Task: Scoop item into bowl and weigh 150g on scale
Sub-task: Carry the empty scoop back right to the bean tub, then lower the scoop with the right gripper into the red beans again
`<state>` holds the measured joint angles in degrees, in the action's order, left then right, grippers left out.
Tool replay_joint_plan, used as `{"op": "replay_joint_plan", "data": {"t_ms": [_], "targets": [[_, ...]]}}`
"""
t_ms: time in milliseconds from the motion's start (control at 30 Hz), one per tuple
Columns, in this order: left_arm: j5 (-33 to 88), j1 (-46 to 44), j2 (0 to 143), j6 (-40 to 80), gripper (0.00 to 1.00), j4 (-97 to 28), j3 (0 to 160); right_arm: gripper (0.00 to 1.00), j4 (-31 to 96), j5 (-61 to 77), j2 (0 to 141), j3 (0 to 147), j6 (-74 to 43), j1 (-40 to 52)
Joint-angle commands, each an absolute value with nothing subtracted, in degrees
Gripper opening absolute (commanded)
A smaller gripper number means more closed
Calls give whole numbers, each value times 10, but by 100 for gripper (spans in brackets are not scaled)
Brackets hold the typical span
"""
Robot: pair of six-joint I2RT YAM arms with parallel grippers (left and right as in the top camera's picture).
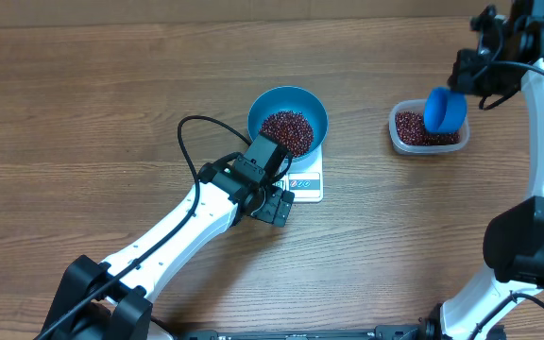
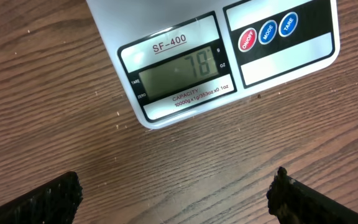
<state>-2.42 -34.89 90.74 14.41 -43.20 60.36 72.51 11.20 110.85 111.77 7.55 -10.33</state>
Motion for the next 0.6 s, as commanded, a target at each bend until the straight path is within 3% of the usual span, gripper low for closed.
{"op": "replay_joint_plan", "data": {"t_ms": [0,133,567], "targets": [[-30,-353,903,133,100,-430,601,4,713,78,1114,1090,110,-93],[-30,-353,903,133,100,-430,601,4,686,32,1114,1069,116,-86],[-30,-353,903,133,99,-430,601,4,651,77,1117,1035,123,-83]]}}
